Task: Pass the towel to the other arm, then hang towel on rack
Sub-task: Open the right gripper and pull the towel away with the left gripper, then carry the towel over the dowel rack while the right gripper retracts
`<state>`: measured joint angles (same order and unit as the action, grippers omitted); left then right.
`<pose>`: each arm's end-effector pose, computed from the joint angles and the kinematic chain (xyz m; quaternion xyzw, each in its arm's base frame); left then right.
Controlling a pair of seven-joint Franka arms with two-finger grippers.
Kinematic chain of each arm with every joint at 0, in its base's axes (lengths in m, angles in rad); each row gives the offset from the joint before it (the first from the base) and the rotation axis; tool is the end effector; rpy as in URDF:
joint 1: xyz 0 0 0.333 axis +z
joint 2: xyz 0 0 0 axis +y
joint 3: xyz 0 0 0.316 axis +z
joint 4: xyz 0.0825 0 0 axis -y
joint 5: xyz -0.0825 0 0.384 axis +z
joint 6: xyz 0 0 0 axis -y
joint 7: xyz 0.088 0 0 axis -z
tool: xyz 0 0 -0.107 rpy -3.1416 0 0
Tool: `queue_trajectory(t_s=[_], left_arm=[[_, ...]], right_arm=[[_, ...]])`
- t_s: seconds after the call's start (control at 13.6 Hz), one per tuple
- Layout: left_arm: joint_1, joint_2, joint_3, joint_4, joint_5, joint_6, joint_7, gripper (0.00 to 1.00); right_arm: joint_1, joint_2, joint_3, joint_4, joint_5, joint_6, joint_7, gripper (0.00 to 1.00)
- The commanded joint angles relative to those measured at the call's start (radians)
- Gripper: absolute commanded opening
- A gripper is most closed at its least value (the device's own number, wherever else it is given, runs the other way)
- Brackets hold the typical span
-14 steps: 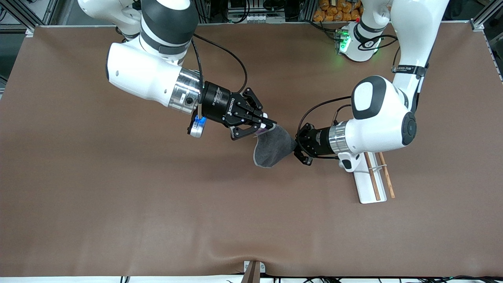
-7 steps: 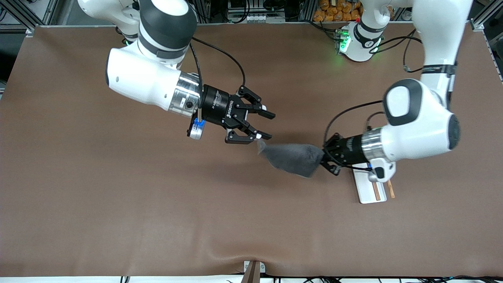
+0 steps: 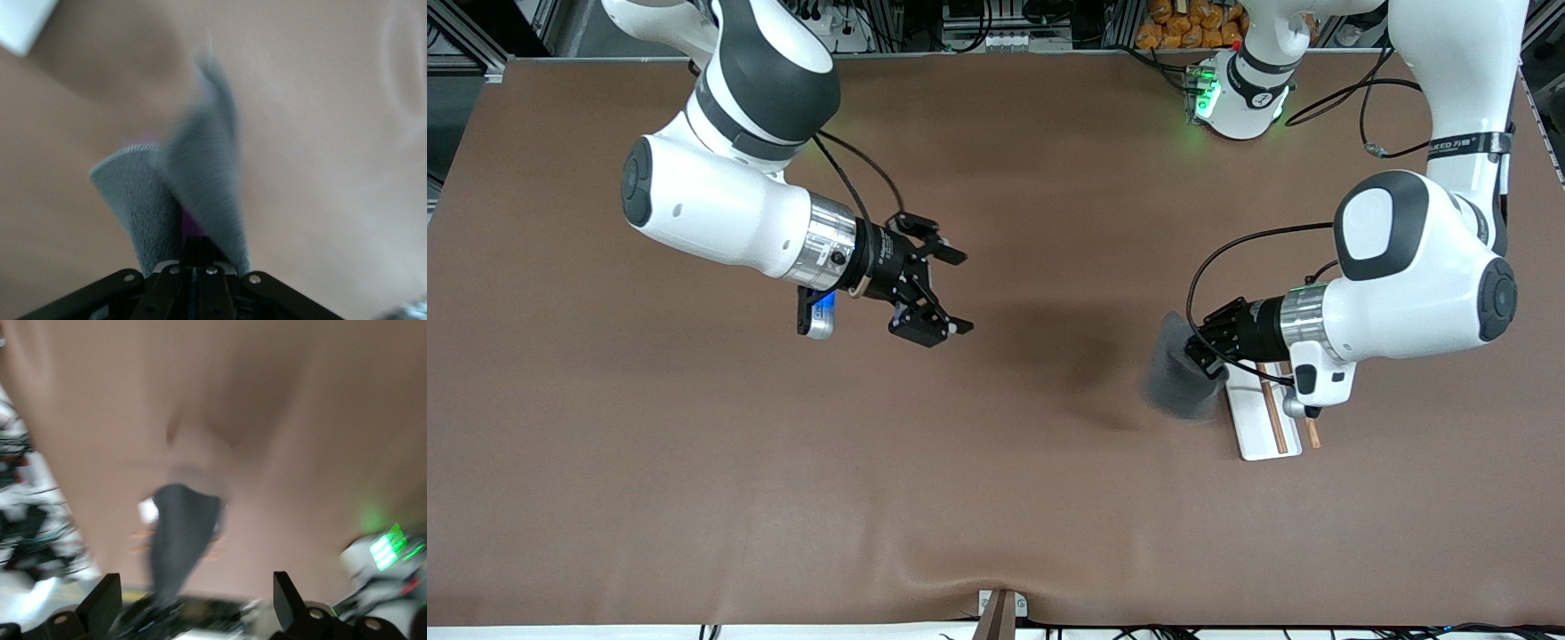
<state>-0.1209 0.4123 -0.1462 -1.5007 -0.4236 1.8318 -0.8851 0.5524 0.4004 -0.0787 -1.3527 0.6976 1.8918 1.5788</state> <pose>0.6440 -0.1960 0.4357 0.9040 0.3587 -0.1570 0.1717 0.5933 0.3689 0.5257 -0.7599 0.5637 0.2369 0.2206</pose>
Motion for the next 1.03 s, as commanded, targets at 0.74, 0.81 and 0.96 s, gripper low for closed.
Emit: queue_trajectory(t_s=[0.74,0.81,0.96], left_arm=[[-0.019,-0.035,-0.012,-0.013,0.557,-0.034,0.551,0.00],[-0.025,-0.035,-0.019,-0.015,0.578,-0.032,0.548,0.00],[-0.028,-0.026,-0.023,-0.015,0.594,-0.025,0.549,0.00]], right_arm=[[-0.201,-0.089,0.016,0.067,-0.622,-0.439,-0.545,1.00],[-0.207,-0.089,0.010,0.081,-0.636,-0.445,-0.615,1.00],[-0.247,-0.089,-0.009,0.086,-0.645,-0.485,-0.822,1.00]])
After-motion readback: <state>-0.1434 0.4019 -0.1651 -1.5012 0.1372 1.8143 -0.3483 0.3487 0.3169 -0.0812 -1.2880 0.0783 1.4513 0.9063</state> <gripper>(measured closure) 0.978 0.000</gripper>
